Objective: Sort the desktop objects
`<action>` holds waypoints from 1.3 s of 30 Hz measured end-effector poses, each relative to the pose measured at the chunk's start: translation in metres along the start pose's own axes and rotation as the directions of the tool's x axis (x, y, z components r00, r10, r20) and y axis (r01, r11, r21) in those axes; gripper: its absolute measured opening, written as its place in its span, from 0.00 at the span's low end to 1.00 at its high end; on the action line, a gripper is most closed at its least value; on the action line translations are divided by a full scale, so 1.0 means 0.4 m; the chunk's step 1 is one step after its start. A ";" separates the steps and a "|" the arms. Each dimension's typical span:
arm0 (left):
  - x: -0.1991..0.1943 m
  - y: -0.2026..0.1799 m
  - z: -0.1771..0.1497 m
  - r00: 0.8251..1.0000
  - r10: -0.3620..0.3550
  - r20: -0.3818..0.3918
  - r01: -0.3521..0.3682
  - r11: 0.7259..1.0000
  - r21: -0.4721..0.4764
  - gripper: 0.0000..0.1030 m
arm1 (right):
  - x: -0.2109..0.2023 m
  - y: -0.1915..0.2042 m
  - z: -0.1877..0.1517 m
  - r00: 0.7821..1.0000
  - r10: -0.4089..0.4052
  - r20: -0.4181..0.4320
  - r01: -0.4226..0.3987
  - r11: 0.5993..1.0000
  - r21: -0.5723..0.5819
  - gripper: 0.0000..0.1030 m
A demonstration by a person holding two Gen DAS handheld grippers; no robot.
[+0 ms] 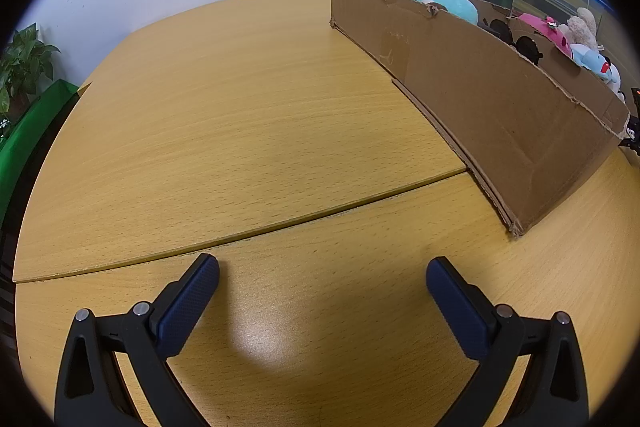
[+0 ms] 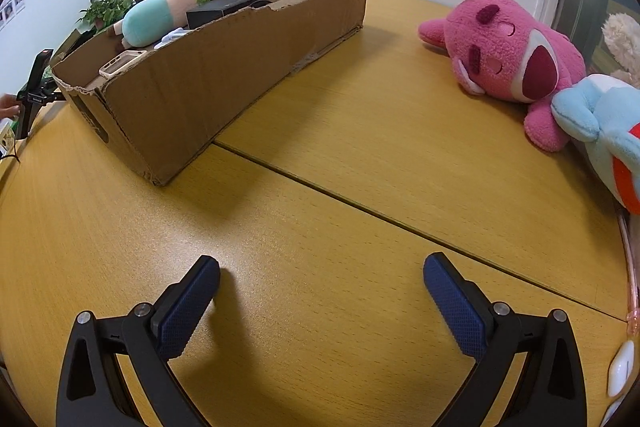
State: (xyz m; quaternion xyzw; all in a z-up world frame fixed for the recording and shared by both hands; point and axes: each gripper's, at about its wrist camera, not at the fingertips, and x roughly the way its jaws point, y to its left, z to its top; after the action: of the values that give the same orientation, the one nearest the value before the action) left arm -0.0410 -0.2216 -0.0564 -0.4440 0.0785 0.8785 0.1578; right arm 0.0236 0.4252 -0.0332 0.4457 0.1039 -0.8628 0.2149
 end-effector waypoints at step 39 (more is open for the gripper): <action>-0.014 0.008 -0.015 1.000 -0.005 -0.001 0.005 1.000 0.002 1.00 | -0.009 0.001 -0.006 1.000 0.000 0.001 0.000 1.000 -0.001 1.00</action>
State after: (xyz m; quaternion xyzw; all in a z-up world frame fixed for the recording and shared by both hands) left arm -0.0346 -0.2272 -0.0553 -0.4446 0.0783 0.8778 0.1604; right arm 0.0276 0.4267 -0.0317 0.4451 0.1044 -0.8629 0.2153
